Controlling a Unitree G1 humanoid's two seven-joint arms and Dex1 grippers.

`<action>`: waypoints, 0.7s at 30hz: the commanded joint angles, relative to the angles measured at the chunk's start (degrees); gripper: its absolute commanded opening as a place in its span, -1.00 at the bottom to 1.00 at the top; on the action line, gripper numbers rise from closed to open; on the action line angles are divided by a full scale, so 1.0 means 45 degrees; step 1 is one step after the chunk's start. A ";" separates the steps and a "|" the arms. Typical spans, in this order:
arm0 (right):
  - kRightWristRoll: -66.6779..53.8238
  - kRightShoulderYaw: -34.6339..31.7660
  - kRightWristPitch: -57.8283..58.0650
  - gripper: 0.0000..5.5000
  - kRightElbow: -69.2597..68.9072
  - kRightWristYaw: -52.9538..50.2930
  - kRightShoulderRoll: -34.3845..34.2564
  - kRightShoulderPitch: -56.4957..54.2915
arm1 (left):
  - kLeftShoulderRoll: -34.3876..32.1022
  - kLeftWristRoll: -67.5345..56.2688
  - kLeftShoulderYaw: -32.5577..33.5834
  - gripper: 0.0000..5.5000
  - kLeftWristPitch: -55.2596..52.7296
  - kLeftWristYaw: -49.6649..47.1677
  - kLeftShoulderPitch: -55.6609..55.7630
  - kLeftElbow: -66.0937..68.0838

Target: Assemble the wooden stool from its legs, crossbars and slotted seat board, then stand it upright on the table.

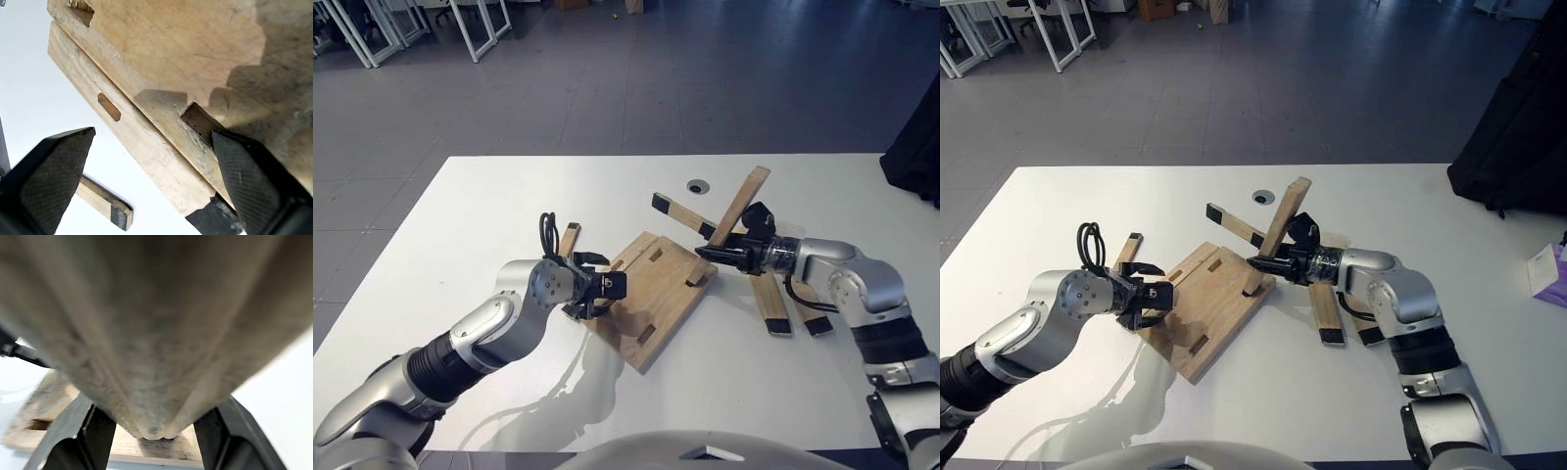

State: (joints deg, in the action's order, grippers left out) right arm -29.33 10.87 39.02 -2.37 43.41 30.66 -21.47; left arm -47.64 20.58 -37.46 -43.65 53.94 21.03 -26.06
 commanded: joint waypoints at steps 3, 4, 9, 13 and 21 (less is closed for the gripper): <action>0.1948 0.2436 0.0390 -0.24 -0.0268 -0.1323 -0.0630 0.2549 | 0.1683 -0.0894 0.0504 0.59 -0.0733 -0.0455 -0.0873 0.0465; 0.1802 0.2445 0.0516 -0.24 0.0025 -0.1009 -0.0620 0.2608 | 0.1777 -0.0985 0.0560 0.59 -0.0795 -0.0423 -0.0935 0.0405; 0.1126 0.0727 -0.0013 -0.24 0.2957 -0.0051 -0.0912 0.1154 | 0.2093 -0.1255 0.0874 0.59 -0.0937 -0.0310 -0.0866 0.0406; 0.1259 0.0339 -0.0537 -0.24 0.2708 0.0636 -0.0442 -0.0109 | 0.2057 -0.1217 0.1008 0.59 -0.0851 -0.0369 -0.0936 0.0532; 0.1149 -0.0321 0.0217 0.25 0.0595 0.1117 0.0337 -0.0456 | 0.2119 -0.1238 0.1054 0.59 -0.0977 -0.0648 -0.1059 0.0595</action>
State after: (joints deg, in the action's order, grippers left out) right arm -24.87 9.79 39.06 2.86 47.18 29.86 -22.86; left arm -38.58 16.17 -31.12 -47.81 50.58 18.19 -24.48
